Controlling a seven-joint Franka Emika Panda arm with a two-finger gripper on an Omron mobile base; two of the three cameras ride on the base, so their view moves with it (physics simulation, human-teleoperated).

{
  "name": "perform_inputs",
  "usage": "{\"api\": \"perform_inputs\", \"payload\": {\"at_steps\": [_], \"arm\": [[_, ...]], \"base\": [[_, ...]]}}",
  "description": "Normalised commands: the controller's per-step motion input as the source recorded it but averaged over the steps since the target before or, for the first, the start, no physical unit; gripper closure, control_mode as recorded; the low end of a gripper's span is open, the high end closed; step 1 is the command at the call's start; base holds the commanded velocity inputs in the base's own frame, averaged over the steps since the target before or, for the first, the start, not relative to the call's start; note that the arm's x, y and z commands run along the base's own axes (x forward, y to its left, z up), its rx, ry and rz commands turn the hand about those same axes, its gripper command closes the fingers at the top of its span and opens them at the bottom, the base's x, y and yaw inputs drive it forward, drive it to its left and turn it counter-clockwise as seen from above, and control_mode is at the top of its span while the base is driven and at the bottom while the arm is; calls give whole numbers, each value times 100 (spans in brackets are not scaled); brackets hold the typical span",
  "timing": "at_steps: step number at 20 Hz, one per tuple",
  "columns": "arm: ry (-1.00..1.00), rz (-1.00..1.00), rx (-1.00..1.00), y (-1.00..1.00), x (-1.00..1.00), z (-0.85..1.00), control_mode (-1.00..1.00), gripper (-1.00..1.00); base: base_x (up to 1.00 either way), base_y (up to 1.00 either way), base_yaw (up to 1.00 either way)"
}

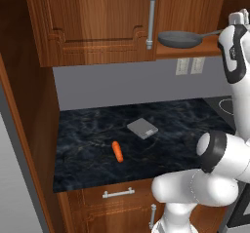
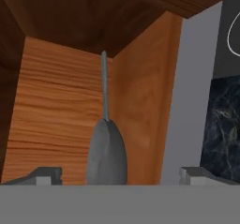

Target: Pick the pan from the cabinet and place it on the stove. Then turn on the stove burner for the pan.

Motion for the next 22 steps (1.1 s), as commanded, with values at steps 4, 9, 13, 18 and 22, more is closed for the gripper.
{"api": "perform_inputs", "payload": {"at_steps": [4,9,13,18,22], "arm": [[0,0,0,0,40,-2,-100,-100],[0,0,0,-3,16,-10,-100,-100],[0,0,0,-1,37,-21,-100,-100],[0,0,0,0,42,-18,-100,-100],[0,0,0,-7,38,-10,-100,-100]], "base": [[0,0,0],[0,0,0],[0,0,0],[0,0,0],[0,0,0]]}}
